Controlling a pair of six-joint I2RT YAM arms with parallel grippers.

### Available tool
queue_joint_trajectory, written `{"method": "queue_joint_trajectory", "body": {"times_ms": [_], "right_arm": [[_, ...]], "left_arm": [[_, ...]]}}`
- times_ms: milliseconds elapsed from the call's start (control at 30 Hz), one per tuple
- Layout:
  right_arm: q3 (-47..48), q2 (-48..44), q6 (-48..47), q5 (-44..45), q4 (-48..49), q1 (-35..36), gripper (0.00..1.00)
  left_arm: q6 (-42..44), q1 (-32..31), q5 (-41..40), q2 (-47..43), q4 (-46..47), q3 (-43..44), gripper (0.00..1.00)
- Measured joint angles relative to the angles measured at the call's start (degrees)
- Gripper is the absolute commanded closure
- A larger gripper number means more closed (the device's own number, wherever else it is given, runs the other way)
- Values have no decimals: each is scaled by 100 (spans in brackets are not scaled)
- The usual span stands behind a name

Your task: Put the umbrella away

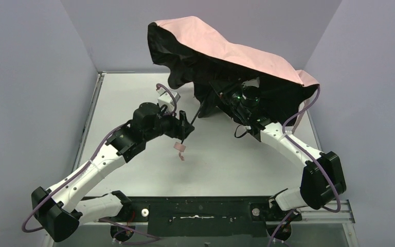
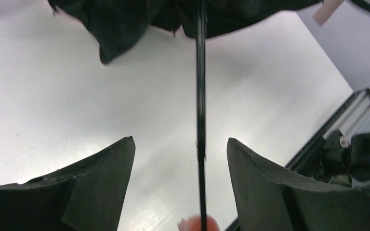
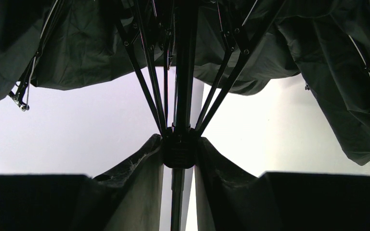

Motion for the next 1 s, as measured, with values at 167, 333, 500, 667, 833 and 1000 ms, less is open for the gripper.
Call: {"method": "queue_joint_trajectory", "body": {"times_ms": [167,333,500,667,833,1000], "right_arm": [[-11,-2,76,-15,48,-201,100],[-66,-9,146,-81,92,-273,100],[-140,-28,162,-120,98,-308,100],[-175,-57,160,-162,90,-339,100],[-238,-111,160,-162,92,-385,100],[-256,-111,162,-160,94,-385,100]], "left_arm": [[-120,-380,15,-337,-389,-439,32],[-168,-560,11,-387,-695,-651,32],[-131,-614,-39,-387,-955,-647,32],[-48,-634,-181,-393,-1303,-647,39],[13,-669,-243,-404,-1397,-647,68],[44,-702,-284,-363,-1414,-568,90]]}}
